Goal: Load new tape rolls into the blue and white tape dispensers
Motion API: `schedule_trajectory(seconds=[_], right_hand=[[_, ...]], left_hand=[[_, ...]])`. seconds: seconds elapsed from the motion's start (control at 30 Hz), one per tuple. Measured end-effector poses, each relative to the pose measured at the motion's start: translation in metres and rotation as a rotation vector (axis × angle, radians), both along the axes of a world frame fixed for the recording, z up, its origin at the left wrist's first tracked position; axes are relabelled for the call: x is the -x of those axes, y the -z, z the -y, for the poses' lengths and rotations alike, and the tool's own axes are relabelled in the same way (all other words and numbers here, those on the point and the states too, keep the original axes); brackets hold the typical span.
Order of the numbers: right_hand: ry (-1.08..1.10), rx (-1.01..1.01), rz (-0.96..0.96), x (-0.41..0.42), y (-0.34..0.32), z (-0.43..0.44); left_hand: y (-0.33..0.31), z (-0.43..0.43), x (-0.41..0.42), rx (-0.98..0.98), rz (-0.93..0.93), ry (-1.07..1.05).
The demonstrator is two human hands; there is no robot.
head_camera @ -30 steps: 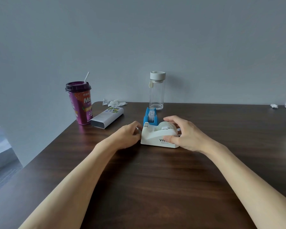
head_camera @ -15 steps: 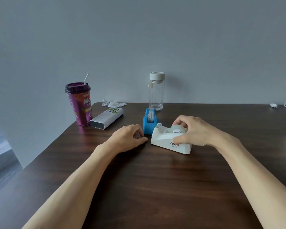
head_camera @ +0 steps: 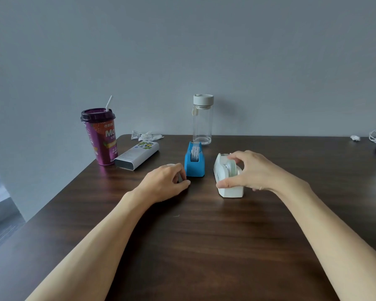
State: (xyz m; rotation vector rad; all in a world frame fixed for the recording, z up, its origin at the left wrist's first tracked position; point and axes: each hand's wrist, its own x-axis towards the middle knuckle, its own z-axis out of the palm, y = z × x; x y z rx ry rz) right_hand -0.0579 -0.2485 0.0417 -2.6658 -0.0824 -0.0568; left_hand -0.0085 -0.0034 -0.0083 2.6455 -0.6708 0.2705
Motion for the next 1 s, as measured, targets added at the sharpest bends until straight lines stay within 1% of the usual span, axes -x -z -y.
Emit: schedule_trajectory(seconds=[0.2, 0.3, 0.37, 0.43, 0.53, 0.6, 0.67, 0.73, 0.8, 1.0], right_hand=[[0.106, 0.086, 0.185, -0.024, 0.011, -0.007], [0.153, 0.125, 0.215, -0.036, 0.013, -0.01], [0.146, 0.11, 0.204, -0.04, 0.014, -0.008], [0.108, -0.004, 0.208, -0.038, 0.015, -0.001], [0.107, -0.24, 0.328, -0.025, 0.02, 0.016], [0.136, -0.281, 0.356, -0.018, 0.028, 0.027], [0.117, -0.248, 0.297, -0.013, 0.037, 0.036], [0.078, -0.137, 0.27, -0.016, 0.047, 0.043], [0.06, -0.056, 0.313, -0.019, 0.052, 0.049], [0.047, 0.043, 0.409, -0.021, 0.052, 0.05]], left_hand=[[0.004, 0.002, 0.002, -0.002, 0.087, -0.004], [0.004, 0.002, 0.004, 0.002, 0.098, -0.011], [0.004, 0.002, 0.005, 0.006, 0.099, -0.012], [0.003, 0.002, 0.006, 0.02, 0.101, -0.014], [0.002, 0.003, 0.006, 0.069, 0.148, -0.028], [0.003, 0.003, 0.005, 0.102, 0.222, -0.058], [0.005, 0.002, 0.004, 0.132, 0.297, -0.102], [0.006, 0.0, 0.001, 0.147, 0.333, -0.158], [0.007, -0.001, -0.001, 0.14, 0.327, -0.206], [0.011, -0.002, -0.005, 0.021, 0.231, -0.242]])
